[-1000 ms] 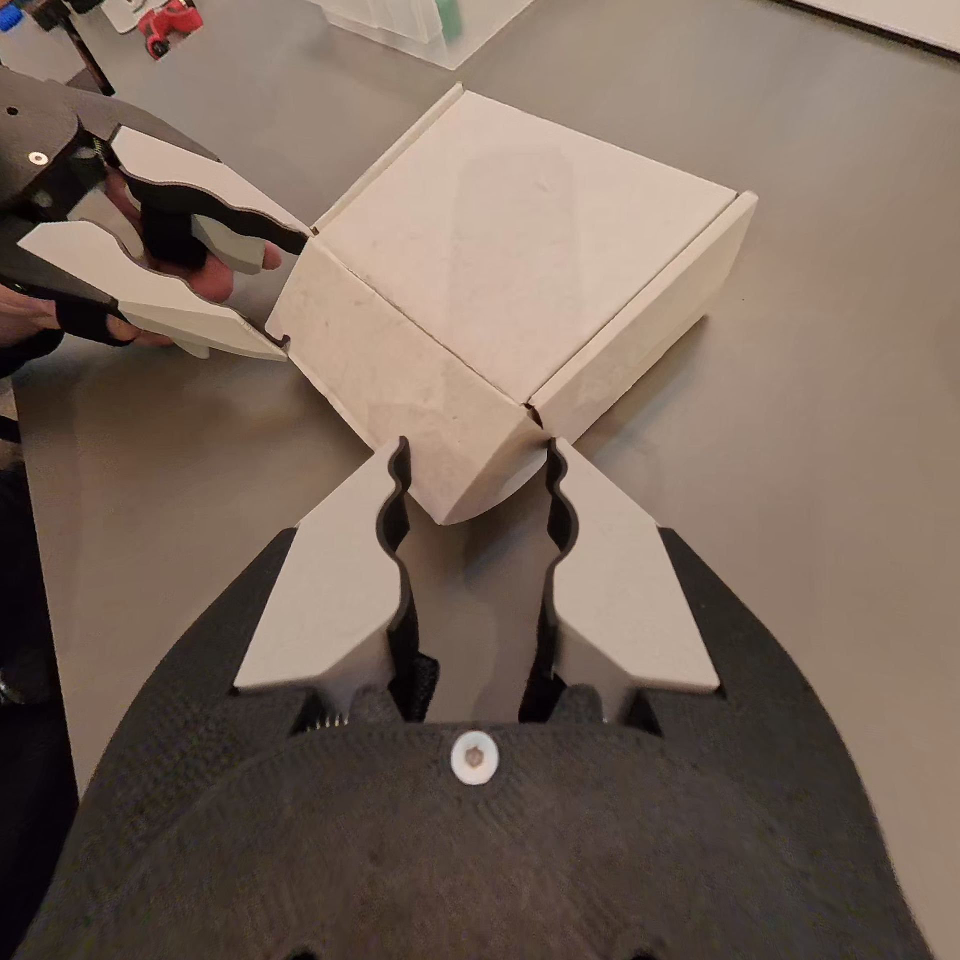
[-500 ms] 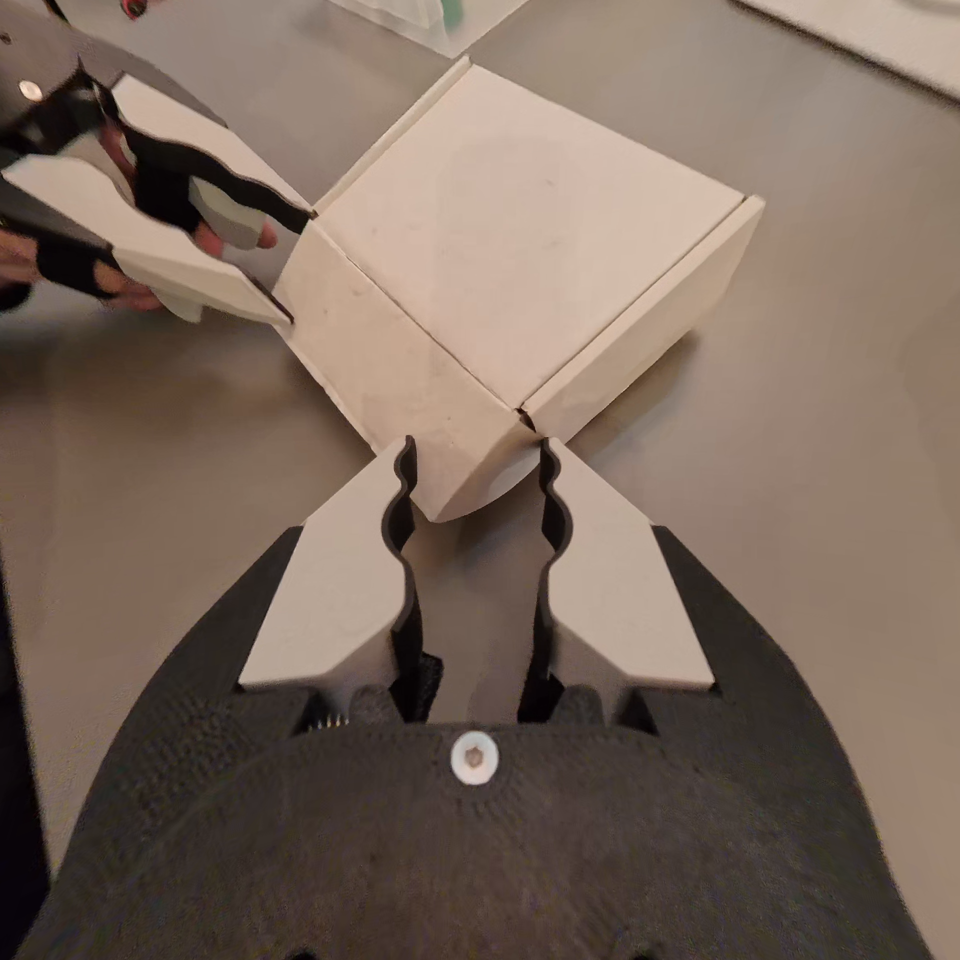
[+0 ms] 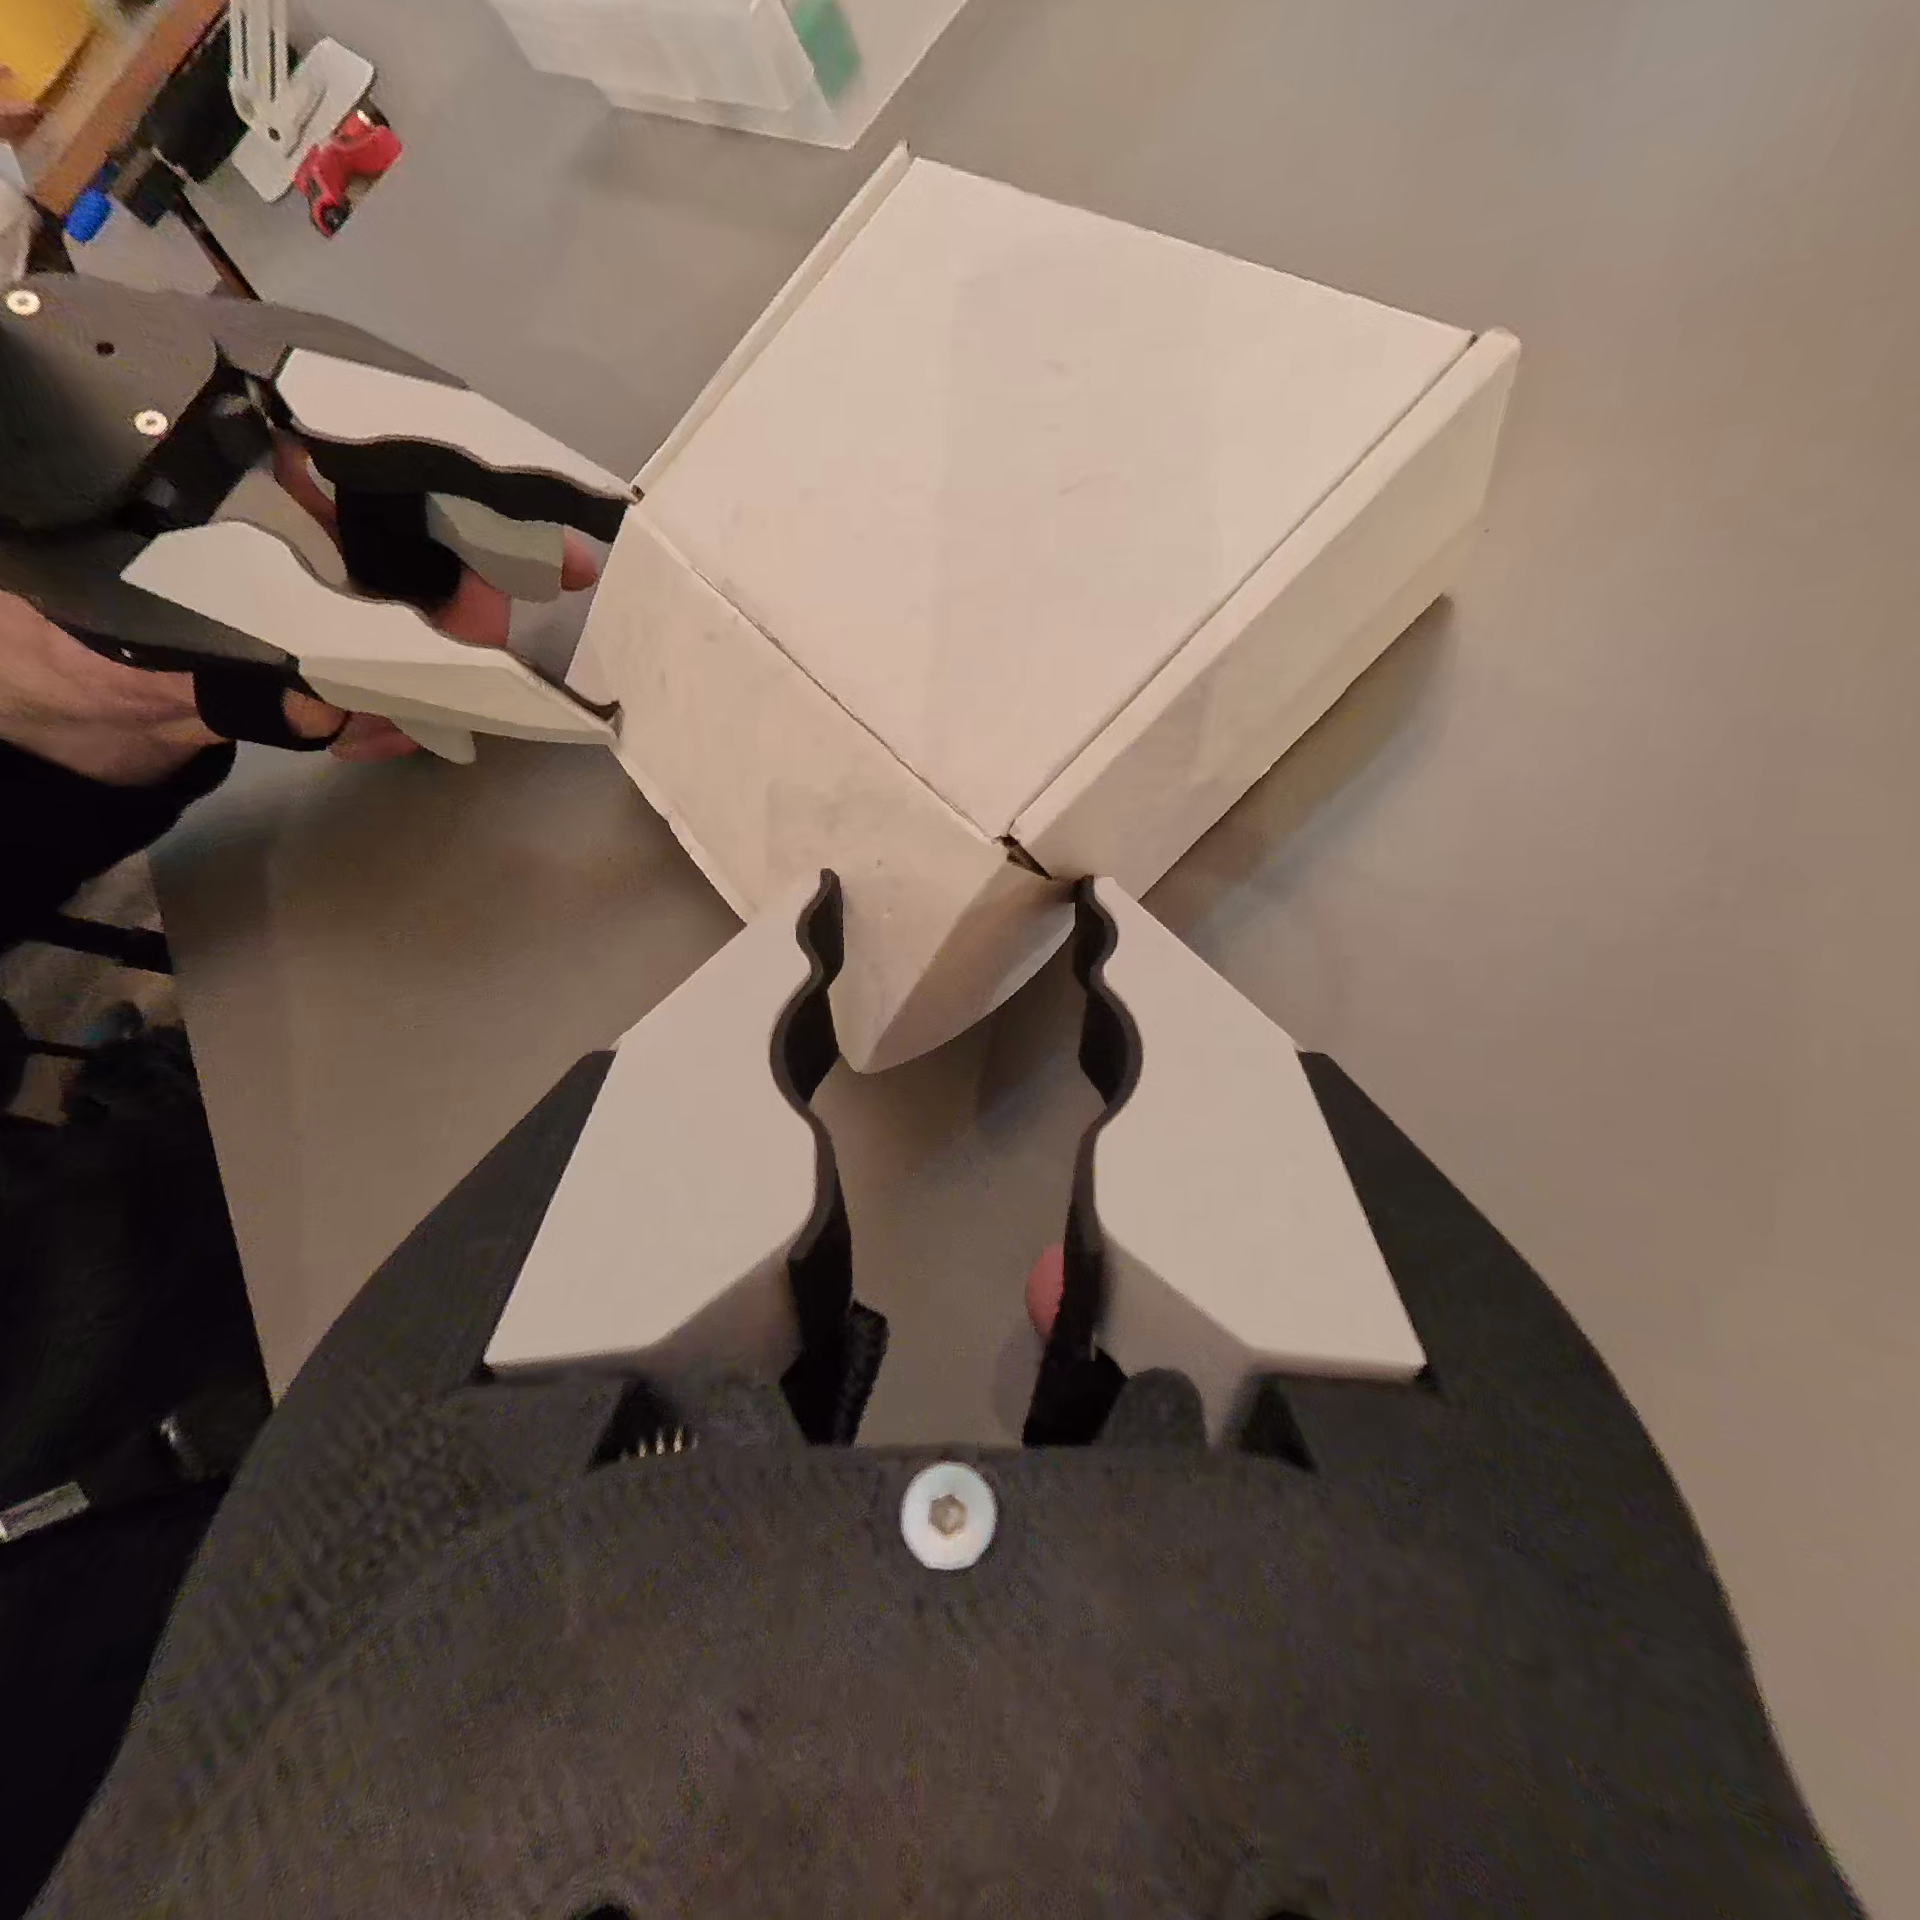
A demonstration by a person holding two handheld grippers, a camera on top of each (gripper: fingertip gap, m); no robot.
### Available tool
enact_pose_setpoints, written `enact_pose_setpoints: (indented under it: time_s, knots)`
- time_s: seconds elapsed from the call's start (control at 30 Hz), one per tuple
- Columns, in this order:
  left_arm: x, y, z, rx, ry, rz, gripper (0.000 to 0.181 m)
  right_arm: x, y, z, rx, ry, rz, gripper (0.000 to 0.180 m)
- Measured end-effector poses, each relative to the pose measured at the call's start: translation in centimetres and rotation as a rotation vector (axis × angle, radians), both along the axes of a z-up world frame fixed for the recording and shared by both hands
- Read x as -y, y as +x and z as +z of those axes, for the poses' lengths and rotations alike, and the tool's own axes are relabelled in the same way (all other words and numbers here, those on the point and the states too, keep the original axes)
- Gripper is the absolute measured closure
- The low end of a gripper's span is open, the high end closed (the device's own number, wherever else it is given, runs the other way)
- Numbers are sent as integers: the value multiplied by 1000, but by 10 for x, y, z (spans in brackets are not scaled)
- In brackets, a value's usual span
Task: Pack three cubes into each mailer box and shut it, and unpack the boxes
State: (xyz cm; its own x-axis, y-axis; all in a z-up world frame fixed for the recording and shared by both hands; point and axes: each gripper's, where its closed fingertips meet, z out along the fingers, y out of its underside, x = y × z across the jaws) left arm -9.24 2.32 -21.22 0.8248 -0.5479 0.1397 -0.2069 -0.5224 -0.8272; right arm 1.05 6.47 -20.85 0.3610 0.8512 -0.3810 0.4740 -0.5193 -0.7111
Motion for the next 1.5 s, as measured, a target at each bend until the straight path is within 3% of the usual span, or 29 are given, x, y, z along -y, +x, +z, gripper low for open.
enact_pose_setpoints:
  time_s: [0.3,0.5,0.87,1.07,1.5]
  knots:
    - [-6,-6,-2,-18,16,17,131,2,2,-3,-16,138,62,139]
    - [-13,-7,-1,-7,17,18,132,0,0,-8,28,240,104,121]
    - [-16,-5,-1,5,16,28,125,1,2,-6,-2,-21,1,135]
    - [-16,-4,-2,-28,25,24,126,5,4,-10,47,55,42,135]
    - [-20,-4,-2,-51,40,33,121,8,3,-7,-37,-109,-79,140]
